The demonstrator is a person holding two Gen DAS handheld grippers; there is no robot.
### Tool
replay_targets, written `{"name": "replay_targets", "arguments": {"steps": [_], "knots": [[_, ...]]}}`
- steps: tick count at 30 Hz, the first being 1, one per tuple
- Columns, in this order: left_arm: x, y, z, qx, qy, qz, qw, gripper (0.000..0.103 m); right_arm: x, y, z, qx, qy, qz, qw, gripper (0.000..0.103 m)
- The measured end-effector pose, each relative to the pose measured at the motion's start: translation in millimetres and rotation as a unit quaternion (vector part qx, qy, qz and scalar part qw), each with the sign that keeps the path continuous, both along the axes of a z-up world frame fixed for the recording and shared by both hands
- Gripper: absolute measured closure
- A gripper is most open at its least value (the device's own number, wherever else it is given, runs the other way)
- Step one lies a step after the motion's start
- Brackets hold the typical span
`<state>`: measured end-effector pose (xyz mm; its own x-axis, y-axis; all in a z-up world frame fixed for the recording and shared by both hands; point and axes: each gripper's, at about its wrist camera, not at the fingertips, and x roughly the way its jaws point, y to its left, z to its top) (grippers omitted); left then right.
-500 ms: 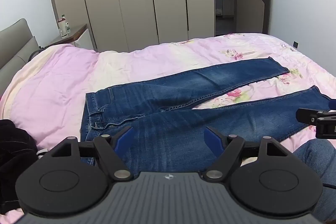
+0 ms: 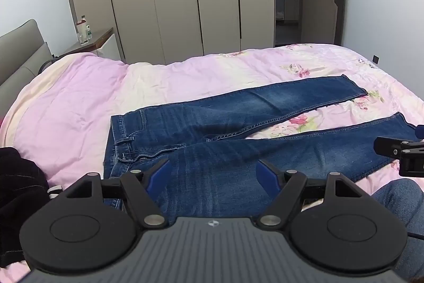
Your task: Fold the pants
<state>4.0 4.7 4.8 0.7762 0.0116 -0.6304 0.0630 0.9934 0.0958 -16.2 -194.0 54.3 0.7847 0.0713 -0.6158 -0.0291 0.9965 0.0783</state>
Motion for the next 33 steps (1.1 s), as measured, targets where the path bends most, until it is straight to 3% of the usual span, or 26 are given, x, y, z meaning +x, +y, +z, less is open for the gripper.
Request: {"name": "replay_targets", "arguments": {"steps": [33], "knots": [[-7.9, 2.9, 2.2, -0.004, -0.001, 0.003, 1.0000, 0.017, -8.2, 4.4, 11.0, -0.013, -0.012, 0.012, 1.000, 0.005]]}}
